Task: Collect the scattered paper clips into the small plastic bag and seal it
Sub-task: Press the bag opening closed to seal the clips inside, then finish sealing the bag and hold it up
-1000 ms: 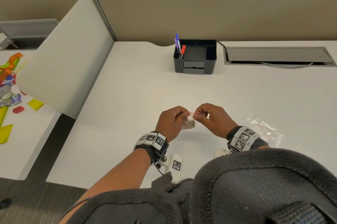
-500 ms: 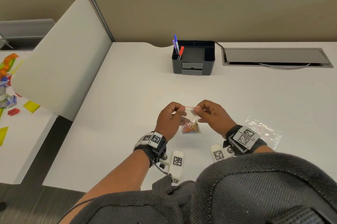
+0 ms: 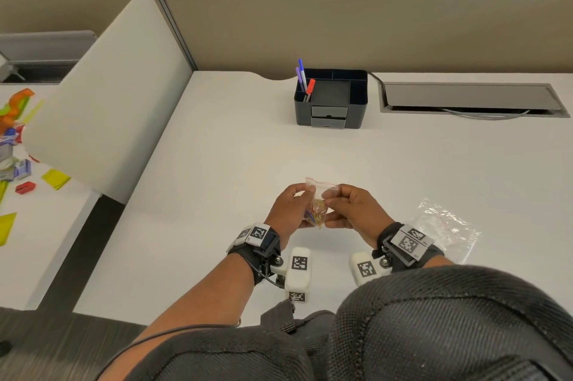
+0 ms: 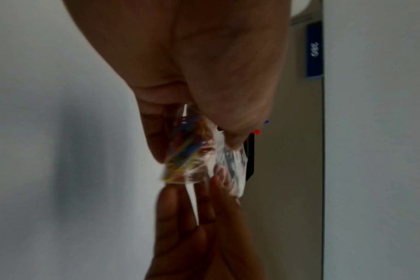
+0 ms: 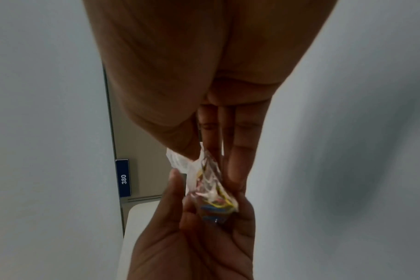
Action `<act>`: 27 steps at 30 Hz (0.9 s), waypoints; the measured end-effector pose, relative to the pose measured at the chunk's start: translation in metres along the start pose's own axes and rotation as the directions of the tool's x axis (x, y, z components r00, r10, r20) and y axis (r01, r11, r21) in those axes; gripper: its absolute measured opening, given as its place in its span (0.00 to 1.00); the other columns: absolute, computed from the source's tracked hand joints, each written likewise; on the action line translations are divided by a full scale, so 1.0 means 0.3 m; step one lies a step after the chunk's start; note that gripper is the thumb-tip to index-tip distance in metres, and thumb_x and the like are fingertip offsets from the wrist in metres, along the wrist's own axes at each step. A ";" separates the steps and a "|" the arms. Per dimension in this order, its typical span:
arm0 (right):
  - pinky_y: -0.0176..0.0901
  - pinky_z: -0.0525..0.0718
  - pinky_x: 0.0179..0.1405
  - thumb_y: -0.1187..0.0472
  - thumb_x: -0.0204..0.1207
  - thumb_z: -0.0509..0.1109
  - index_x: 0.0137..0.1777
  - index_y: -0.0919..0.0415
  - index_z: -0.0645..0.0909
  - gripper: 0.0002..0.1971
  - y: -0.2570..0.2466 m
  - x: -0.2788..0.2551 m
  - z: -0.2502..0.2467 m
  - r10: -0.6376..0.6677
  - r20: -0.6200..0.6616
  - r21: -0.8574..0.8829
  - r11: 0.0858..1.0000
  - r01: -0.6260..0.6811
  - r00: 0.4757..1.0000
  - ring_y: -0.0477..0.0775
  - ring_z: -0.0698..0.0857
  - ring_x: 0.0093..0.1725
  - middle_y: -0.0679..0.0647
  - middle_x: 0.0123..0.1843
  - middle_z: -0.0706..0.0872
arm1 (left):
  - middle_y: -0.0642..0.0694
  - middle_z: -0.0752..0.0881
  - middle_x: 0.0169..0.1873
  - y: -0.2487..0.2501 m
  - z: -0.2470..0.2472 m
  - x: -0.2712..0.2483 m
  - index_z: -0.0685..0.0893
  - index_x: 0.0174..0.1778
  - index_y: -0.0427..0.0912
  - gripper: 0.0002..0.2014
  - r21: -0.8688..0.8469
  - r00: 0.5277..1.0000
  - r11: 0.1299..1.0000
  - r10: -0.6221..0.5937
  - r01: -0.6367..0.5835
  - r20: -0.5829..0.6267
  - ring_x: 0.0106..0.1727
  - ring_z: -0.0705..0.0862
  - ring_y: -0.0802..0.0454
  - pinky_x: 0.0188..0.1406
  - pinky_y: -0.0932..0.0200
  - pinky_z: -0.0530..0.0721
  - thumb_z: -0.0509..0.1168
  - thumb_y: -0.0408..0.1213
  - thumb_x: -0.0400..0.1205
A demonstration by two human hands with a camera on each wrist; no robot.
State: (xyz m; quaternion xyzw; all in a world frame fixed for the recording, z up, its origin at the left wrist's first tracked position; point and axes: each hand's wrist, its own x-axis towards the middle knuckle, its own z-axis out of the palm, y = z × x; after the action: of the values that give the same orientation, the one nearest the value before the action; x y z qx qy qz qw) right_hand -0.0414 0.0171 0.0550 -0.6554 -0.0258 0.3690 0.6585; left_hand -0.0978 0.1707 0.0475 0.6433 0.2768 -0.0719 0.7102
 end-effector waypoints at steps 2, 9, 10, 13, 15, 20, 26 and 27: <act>0.45 0.90 0.38 0.65 0.80 0.69 0.55 0.62 0.83 0.06 0.002 -0.002 -0.005 0.040 0.009 -0.038 0.999 -0.040 0.999 0.56 0.90 0.38 0.58 0.44 0.91 | 0.37 0.90 0.49 -0.010 -0.009 0.001 0.81 0.60 0.45 0.11 0.050 1.000 0.999 -0.004 0.003 0.022 0.38 0.87 0.49 0.40 0.53 0.89 0.66 0.43 0.84; 0.45 0.87 0.42 0.54 0.79 0.73 0.57 0.67 0.87 0.16 0.000 0.016 -0.044 0.106 0.087 -0.112 0.989 -0.096 0.991 0.57 0.89 0.46 0.62 0.52 0.92 | 0.41 0.89 0.42 -0.006 -0.019 -0.005 0.81 0.60 0.48 0.16 0.307 0.986 0.945 0.076 -0.118 0.146 0.38 0.88 0.52 0.35 0.63 0.85 0.73 0.43 0.78; 0.43 0.87 0.41 0.57 0.79 0.73 0.56 0.68 0.87 0.14 0.005 0.017 -0.045 0.096 0.094 -0.106 0.991 -0.086 0.991 0.58 0.89 0.46 0.64 0.52 0.91 | 0.42 0.88 0.41 -0.005 -0.017 -0.006 0.81 0.61 0.48 0.17 0.311 0.986 0.942 0.082 -0.124 0.143 0.38 0.87 0.53 0.36 0.63 0.85 0.74 0.43 0.78; 0.42 0.87 0.37 0.62 0.80 0.71 0.51 0.66 0.87 0.08 0.009 0.025 -0.054 0.075 0.031 -0.057 0.996 -0.073 0.997 0.59 0.87 0.42 0.64 0.46 0.89 | 0.43 0.86 0.41 -0.012 -0.028 -0.005 0.81 0.61 0.47 0.19 0.228 0.993 0.968 0.083 -0.101 0.087 0.37 0.86 0.52 0.37 0.60 0.86 0.76 0.42 0.75; 0.43 0.90 0.36 0.63 0.81 0.69 0.50 0.63 0.86 0.05 0.012 0.024 -0.056 0.097 0.001 -0.034 0.995 -0.097 0.995 0.59 0.88 0.40 0.62 0.45 0.90 | 0.47 0.84 0.38 -0.010 -0.035 -0.005 0.81 0.61 0.46 0.19 0.170 0.995 0.981 0.086 -0.092 0.042 0.35 0.84 0.53 0.38 0.60 0.85 0.76 0.38 0.75; 0.44 0.91 0.39 0.67 0.84 0.63 0.54 0.62 0.84 0.08 0.039 0.015 -0.027 0.155 0.051 0.124 0.979 -0.161 0.987 0.62 0.92 0.44 0.60 0.50 0.92 | 0.45 0.91 0.45 0.015 -0.041 0.011 0.82 0.60 0.52 0.18 0.163 0.992 0.978 0.130 -0.128 -0.003 0.40 0.86 0.52 0.42 0.59 0.84 0.74 0.34 0.76; 0.41 0.90 0.36 0.62 0.85 0.65 0.58 0.63 0.86 0.10 0.044 0.022 -0.007 0.107 0.024 0.072 0.992 -0.108 0.994 0.60 0.92 0.44 0.61 0.50 0.92 | 0.47 0.91 0.45 -0.001 -0.097 0.001 0.83 0.59 0.44 0.16 0.087 0.998 0.996 0.021 -0.016 -0.058 0.40 0.87 0.53 0.37 0.59 0.84 0.74 0.33 0.77; 0.41 0.90 0.36 0.62 0.85 0.65 0.59 0.63 0.86 0.10 0.040 0.026 -0.006 0.092 0.012 0.036 0.995 -0.092 0.996 0.60 0.92 0.44 0.61 0.50 0.92 | 0.45 0.91 0.45 -0.005 -0.107 -0.005 0.83 0.58 0.44 0.15 0.080 0.998 0.997 0.008 -0.004 -0.058 0.39 0.87 0.52 0.35 0.59 0.84 0.75 0.34 0.77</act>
State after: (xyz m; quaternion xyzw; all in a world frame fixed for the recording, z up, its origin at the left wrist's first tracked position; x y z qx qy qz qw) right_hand -0.0400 0.0180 0.0407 -0.6418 0.0080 0.4027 0.6526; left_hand -0.1095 0.2005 0.0463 0.6739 0.2924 -0.0620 0.6756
